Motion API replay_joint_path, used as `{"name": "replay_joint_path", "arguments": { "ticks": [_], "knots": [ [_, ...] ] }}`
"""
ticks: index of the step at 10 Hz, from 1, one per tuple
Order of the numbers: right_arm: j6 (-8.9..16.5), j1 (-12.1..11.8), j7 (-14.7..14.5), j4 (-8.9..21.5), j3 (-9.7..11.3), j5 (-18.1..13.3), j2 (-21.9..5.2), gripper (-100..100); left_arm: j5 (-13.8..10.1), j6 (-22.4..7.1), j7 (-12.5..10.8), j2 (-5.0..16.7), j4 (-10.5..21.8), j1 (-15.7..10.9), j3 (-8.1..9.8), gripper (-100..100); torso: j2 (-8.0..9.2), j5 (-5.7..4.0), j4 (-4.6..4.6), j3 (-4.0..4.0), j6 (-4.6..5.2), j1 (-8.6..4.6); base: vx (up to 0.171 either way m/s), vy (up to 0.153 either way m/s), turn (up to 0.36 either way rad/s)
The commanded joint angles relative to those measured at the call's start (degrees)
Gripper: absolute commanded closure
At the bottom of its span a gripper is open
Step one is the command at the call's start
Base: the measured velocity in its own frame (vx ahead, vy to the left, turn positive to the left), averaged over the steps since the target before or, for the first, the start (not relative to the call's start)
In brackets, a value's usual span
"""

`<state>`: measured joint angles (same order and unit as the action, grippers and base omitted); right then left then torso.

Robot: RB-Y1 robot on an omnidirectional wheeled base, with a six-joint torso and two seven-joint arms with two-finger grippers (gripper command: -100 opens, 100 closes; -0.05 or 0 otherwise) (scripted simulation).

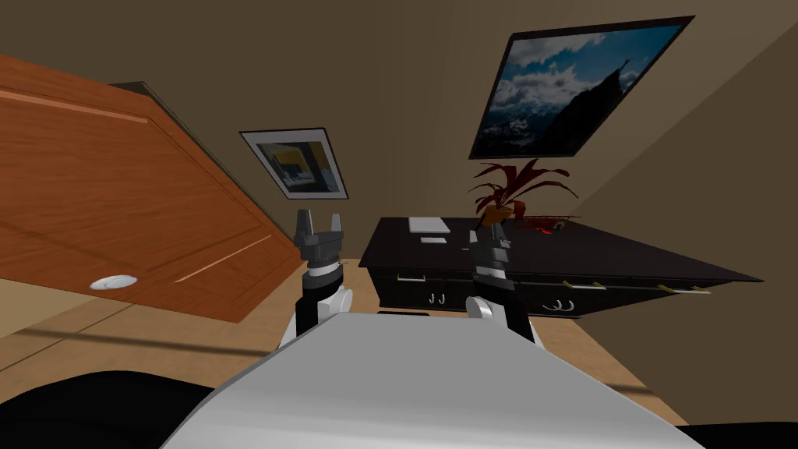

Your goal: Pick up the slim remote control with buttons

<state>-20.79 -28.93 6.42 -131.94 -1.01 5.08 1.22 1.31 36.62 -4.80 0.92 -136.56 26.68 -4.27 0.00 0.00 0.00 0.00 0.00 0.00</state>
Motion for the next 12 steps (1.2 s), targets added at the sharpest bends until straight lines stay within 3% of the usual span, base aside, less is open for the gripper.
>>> {"name": "replay_joint_path", "arguments": {
  "ticks": [1, 6, 7, 9, 10, 12],
  "knots": [
    [-0.42, -0.78, -0.69, 0.59, 0.35, 0.04, -2.06, -100, 0.0, 0.0, 0.0, 0.0, 0.0, 0.0, 0.0, 0, 0.0, 0.0, 0.0, 0.0, 0.0, 0.0, -0.009, 0.013, -0.012],
    [-3.74, -6.35, -5.81, 6.23, 3.09, -0.05, -10.99, -100, 0.0, 0.0, 0.0, 0.0, 0.0, -0.01, 0.0, 0, 0.23, 0.03, 0.05, 0.13, 0.0, 0.16, -0.049, 0.038, 0.002],
    [-3.74, -6.35, -5.81, 6.23, 3.09, -0.05, -11.72, -100, 0.0, 0.0, 0.0, 0.0, 0.0, -0.01, 0.0, 0, 0.27, 0.03, 0.06, 0.15, 0.0, 0.16, -0.048, 0.024, 0.006],
    [-5.8, -9.39, -8.71, 10.24, 4.75, -0.33, -15.59, -100, 0.0, 0.0, 0.0, 0.0, 0.0, -0.01, 0.0, 0, 0.2, 0.01, 0.04, 0.11, 0.0, 0.07, -0.047, 0.027, 0.054],
    [-5.8, -9.39, -8.71, 10.24, 4.75, -0.33, -16.39, -100, 0.0, 0.0, 0.0, 0.0, 0.0, -0.01, 0.0, 0, 0.22, 0.02, 0.05, 0.13, -0.01, 0.1, -0.043, 0.027, 0.02],
    [-8.18, -12.64, -11.83, 14.76, 6.65, -0.85, -20.2, -100, 0.0, 0.0, 0.0, 0.0, 0.0, -0.01, 0.0, 0, 0.2, 0.02, 0.04, 0.12, 0.0, 0.11, -0.054, 0.047, 0.09]
  ]
}}
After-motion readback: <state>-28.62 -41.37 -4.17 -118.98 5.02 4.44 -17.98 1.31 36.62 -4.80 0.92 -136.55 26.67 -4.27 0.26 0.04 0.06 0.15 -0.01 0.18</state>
